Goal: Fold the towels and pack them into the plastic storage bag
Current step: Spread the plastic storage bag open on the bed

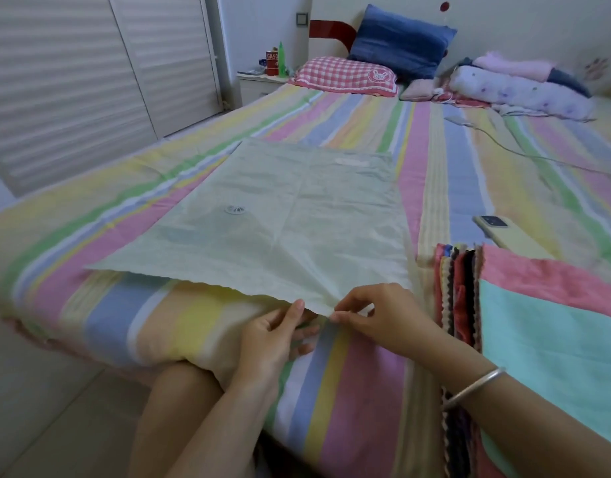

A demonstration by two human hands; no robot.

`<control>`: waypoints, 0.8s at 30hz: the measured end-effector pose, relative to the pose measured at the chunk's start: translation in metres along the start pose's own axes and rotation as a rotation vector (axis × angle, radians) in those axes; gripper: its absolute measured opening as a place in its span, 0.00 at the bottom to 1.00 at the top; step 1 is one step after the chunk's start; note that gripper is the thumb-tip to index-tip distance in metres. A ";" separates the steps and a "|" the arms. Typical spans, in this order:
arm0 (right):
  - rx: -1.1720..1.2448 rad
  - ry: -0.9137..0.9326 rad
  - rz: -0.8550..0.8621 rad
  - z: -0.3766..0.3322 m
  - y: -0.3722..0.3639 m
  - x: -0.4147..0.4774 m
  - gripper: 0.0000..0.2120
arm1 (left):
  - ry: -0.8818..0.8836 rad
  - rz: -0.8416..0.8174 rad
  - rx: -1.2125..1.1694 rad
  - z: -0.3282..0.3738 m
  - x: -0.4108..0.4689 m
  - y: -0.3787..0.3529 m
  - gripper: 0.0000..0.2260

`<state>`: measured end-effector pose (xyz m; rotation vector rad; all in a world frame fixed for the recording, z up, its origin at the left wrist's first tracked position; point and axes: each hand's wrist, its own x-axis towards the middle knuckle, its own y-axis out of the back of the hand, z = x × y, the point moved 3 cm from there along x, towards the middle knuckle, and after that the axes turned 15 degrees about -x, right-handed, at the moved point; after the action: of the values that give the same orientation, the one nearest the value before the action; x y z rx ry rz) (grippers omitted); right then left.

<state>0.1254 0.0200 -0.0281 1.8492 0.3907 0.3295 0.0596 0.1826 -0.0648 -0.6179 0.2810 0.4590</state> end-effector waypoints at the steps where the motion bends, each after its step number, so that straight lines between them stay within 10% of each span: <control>1: 0.051 -0.002 0.002 0.000 -0.001 0.002 0.08 | -0.009 -0.004 0.002 -0.001 0.000 0.000 0.10; 24: 0.399 0.110 -0.010 0.008 -0.023 0.013 0.06 | -0.170 -0.156 0.176 -0.008 0.004 0.005 0.06</control>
<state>0.1378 0.0254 -0.0520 2.2233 0.5730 0.3673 0.0594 0.1823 -0.0752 -0.4221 0.1086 0.3306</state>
